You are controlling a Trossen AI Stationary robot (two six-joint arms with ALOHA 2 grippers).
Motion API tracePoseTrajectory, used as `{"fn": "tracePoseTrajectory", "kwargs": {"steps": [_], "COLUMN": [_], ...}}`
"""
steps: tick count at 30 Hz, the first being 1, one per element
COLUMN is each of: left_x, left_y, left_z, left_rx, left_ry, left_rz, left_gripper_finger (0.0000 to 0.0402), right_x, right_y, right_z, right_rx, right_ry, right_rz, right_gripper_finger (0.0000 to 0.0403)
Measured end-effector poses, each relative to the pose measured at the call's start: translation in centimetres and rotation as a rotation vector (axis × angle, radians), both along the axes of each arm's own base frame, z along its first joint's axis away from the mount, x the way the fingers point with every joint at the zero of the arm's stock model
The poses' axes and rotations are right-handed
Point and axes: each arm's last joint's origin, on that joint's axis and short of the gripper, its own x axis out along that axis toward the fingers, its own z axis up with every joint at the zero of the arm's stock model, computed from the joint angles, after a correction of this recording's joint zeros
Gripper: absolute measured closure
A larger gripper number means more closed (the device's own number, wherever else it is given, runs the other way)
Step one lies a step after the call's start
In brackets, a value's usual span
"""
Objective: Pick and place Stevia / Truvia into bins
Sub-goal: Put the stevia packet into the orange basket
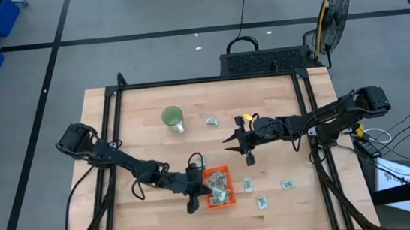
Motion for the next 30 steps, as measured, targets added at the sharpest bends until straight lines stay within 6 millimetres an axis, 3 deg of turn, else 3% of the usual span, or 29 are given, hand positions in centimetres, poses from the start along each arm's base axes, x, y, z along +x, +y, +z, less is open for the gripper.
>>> {"fn": "tracePoseTrajectory", "kwargs": {"steps": [7, 17, 24, 30], "left_x": [0.3, 0.1, 0.2, 0.0], "left_y": [-0.1, 1.2, 2.0, 3.1], "left_z": [0.4, -0.6, 0.2, 2.5], "left_rx": [0.039, 0.051, 0.114, 0.154], "left_ry": [-0.021, 0.109, 0.070, -0.002], "left_rz": [-0.053, 0.006, -0.012, -0.020], "left_gripper_finger": [0.0380, 0.0372, 0.0371, 0.0371], "right_x": [0.0, 0.0, 0.0, 0.5], "right_y": [0.0, 0.0, -0.2, -2.3], "right_z": [-0.1, -0.1, -0.1, -1.1], "right_rx": [0.000, 0.000, -0.026, 0.055], "right_ry": [0.006, 0.006, 0.011, 0.029], "right_rz": [0.000, 0.000, -0.050, -0.195], "right_gripper_finger": [0.0289, 0.0289, 0.0289, 0.0289]}}
